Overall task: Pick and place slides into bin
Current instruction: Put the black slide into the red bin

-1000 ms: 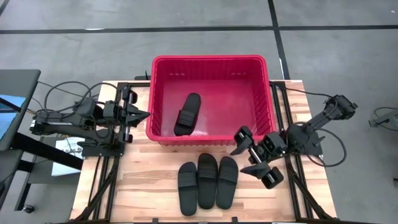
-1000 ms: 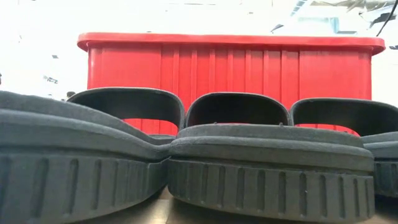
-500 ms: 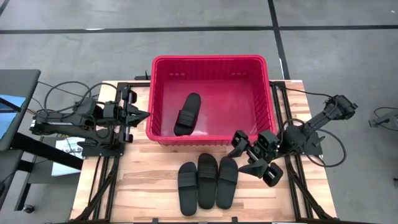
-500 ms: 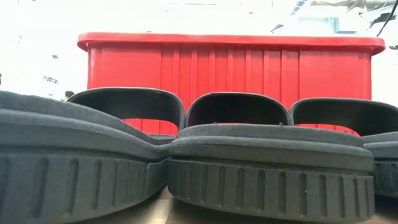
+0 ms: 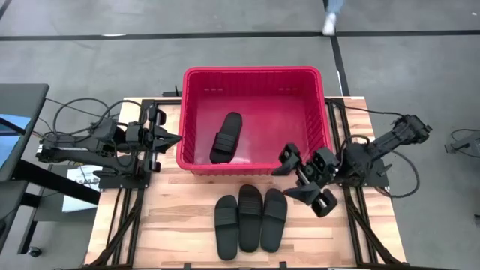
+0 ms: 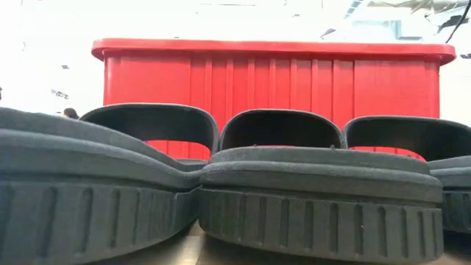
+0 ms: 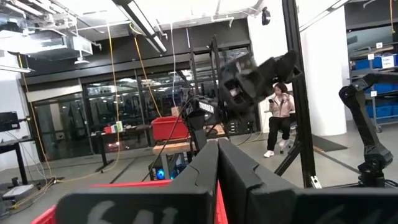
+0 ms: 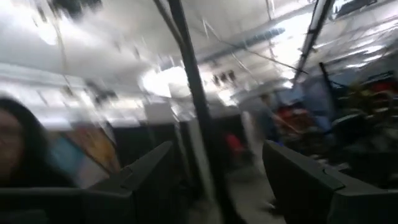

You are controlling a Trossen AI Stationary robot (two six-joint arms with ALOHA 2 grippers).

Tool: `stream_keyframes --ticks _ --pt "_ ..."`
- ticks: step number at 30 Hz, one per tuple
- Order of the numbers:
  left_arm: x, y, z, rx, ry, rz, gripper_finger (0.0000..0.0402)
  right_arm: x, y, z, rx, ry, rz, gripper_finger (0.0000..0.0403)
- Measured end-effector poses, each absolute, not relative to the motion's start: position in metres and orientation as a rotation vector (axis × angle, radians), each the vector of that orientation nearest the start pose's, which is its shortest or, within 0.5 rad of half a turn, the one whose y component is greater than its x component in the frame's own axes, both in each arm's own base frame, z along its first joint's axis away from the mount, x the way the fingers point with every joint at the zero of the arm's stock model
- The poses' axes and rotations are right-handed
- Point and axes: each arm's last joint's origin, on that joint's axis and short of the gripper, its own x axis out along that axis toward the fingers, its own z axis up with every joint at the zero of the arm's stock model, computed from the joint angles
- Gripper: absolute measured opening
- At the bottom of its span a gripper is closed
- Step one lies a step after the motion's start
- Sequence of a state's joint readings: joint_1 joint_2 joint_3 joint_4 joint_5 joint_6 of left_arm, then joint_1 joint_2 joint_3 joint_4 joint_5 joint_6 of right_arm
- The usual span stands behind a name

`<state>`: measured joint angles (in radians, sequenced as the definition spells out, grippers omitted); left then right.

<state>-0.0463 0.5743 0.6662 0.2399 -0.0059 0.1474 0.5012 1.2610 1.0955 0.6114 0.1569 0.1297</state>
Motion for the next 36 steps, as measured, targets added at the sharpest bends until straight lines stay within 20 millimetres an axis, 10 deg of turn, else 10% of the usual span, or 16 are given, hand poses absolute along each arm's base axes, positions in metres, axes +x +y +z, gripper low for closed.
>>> stream_keyframes --ticks 14,36 --pt "0.129 -0.006 0.356 0.157 -0.287 -0.010 0.0000 0.221 0.127 0.483 0.035 0.322 -0.082 0.0240" --pt "0.131 -0.006 0.352 0.181 -0.240 -0.013 0.0000 0.281 0.181 0.392 0.463 0.995 -0.009 0.0240"
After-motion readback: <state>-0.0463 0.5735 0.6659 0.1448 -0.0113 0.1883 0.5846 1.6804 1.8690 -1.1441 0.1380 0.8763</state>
